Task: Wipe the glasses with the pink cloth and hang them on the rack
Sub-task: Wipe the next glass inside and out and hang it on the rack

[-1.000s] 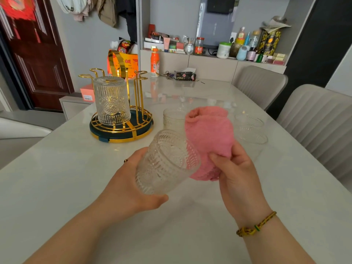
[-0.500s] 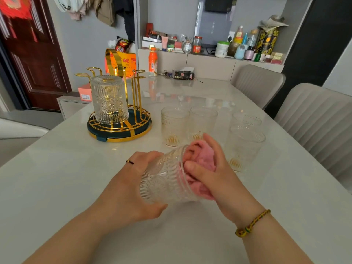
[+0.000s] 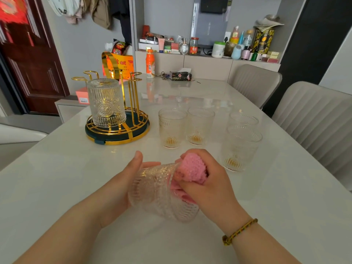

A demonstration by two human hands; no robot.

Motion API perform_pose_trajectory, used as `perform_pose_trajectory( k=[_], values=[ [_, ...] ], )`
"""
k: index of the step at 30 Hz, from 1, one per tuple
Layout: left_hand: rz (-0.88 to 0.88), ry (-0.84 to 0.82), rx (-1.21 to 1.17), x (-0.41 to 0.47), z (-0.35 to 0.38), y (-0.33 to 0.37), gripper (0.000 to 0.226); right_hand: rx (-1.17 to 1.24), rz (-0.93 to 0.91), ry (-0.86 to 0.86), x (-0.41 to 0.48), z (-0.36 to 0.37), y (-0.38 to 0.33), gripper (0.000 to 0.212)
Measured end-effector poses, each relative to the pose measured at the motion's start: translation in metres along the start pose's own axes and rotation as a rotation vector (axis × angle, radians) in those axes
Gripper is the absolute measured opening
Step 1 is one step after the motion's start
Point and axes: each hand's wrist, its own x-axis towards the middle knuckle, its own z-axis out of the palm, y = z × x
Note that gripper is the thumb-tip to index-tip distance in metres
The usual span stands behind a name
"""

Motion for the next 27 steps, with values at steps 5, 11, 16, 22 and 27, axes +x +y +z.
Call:
perform_pose_trajectory(
  k=[5,11,16,22,27],
  values=[
    [-0.041,0.077,-0.065,0.002,0.005,-0.002,0.039,0.064,0.04,0.011,0.0,0.003,0.0,0.038],
    [0.388,0.467,0.041,0.006,0.01,-0.004,0.01,0.027,0.057,0.107,0.009,0.008,0.007,0.034],
    [0.79,0.495,0.249,0.002,-0.002,-0.01,0.024,0.406,0.351,-0.077,0.005,0.015,0.016,0.021],
    [0.393,0.376,-0.021,0.019,0.0,0.001,0.029,0.243,0.221,0.177,0.007,0.009,0.022,0.023],
    [0.138,0.144,-0.173,0.006,0.007,0.001,0.047,-0.038,-0.02,0.195,0.005,0.005,0.013,0.033]
  ],
)
